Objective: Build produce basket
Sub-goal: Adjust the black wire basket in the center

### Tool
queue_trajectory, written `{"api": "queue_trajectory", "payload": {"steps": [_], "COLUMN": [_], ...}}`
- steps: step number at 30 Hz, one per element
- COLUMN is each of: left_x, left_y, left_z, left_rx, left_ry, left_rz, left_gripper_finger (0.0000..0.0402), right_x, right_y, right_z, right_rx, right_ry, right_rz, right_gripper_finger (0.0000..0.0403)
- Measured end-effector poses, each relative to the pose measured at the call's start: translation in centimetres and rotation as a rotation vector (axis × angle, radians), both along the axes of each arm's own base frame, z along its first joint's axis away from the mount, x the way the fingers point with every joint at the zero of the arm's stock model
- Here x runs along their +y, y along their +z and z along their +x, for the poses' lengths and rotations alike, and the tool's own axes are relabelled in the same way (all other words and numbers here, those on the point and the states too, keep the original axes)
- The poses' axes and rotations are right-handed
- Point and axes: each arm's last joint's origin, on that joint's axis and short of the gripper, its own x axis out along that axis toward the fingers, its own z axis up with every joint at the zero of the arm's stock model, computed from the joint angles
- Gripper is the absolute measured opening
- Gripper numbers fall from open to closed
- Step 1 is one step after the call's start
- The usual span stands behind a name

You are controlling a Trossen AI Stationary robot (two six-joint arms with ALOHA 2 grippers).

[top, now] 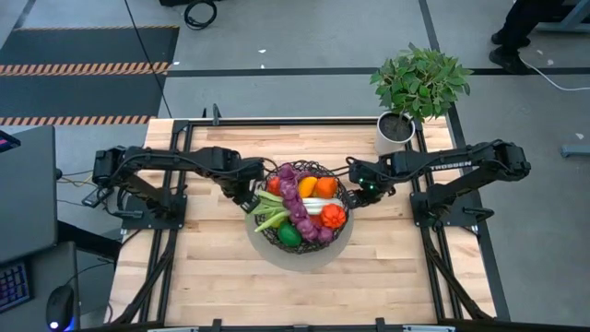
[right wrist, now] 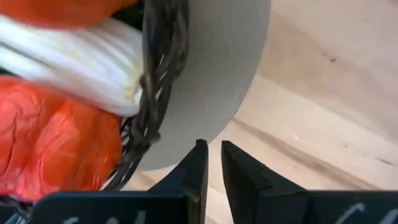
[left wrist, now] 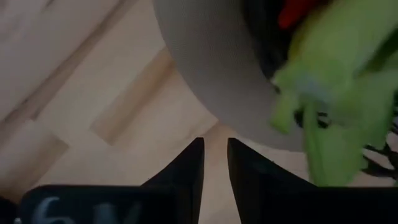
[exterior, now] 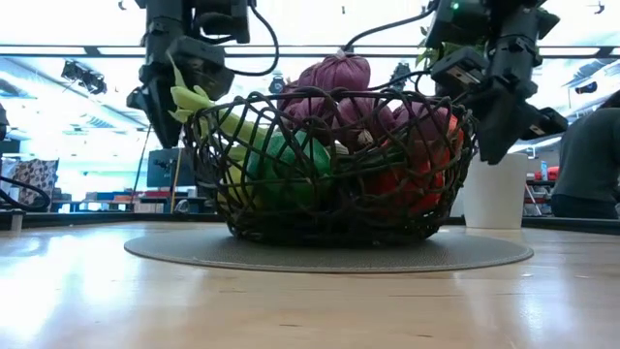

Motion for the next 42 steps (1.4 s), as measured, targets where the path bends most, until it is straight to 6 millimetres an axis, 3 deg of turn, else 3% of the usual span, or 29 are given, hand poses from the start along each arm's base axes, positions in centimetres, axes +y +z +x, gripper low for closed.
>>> {"api": "queue_trajectory", "payload": {"steps": [11, 25, 34, 42], "left_x": [-1.3, -1.5, -1.4, -0.6], "left_y": [0.4, 0.4, 4.4, 6.8], "left_z": [1.9, 1.8, 4.0, 3.5], "left_rx": [-0.191, -0.178, -0.413, -0.381], "left_ry": [0.003, 0.056, 0.04, 0.045], "left_rz": [0.009, -0.082, -0.145, -0.127], "left_gripper_finger": [0.0079, 0.0077, 0.0065, 0.0054], "right_x": [-0.1, -0.1, -0.1, 0.1], "right_y": [0.3, 0.6, 2.3, 1.6], "right_z": [0.9, 1.5, 3.4, 2.7], "right_rx": [-0.097, -0.168, -0.401, -0.311], "right_ry": [-0.033, -0.043, -0.08, -0.054], "right_rz": [-0.037, 0.094, 0.182, 0.175], "right_gripper_finger": [0.0012, 0.0005, 0.0006, 0.0013]}}
